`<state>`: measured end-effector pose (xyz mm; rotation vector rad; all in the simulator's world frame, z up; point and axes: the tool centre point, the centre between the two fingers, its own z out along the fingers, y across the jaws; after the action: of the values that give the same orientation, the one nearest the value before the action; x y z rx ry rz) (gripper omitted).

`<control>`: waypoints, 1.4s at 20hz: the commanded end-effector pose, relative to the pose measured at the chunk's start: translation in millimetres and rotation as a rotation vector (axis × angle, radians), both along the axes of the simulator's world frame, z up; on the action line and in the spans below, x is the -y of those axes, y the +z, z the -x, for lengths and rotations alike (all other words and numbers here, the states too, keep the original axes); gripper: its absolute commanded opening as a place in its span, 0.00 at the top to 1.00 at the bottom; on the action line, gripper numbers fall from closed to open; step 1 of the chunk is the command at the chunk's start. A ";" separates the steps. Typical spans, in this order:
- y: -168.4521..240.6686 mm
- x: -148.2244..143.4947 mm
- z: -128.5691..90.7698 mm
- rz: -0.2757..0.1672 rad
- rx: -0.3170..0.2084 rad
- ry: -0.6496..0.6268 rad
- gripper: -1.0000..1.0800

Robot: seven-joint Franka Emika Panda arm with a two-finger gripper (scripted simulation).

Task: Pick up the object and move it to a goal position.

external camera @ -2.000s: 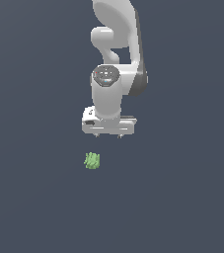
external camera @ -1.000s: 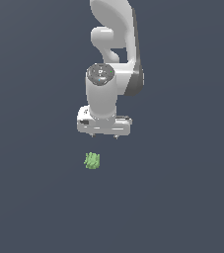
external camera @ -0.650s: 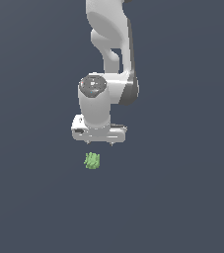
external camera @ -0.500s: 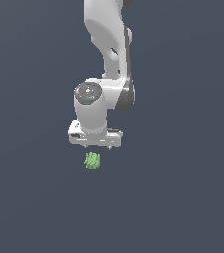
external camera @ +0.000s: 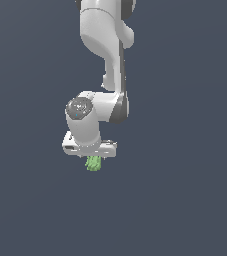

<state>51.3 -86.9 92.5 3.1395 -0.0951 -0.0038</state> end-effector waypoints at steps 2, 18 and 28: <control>-2.5 2.1 -2.3 -0.001 0.002 0.001 0.04; -52.5 2.2 -1.2 -0.001 0.002 0.001 0.04; -52.9 2.4 -2.2 -0.001 0.002 0.001 1.00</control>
<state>53.3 -89.2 39.6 3.1402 -0.0940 -0.0011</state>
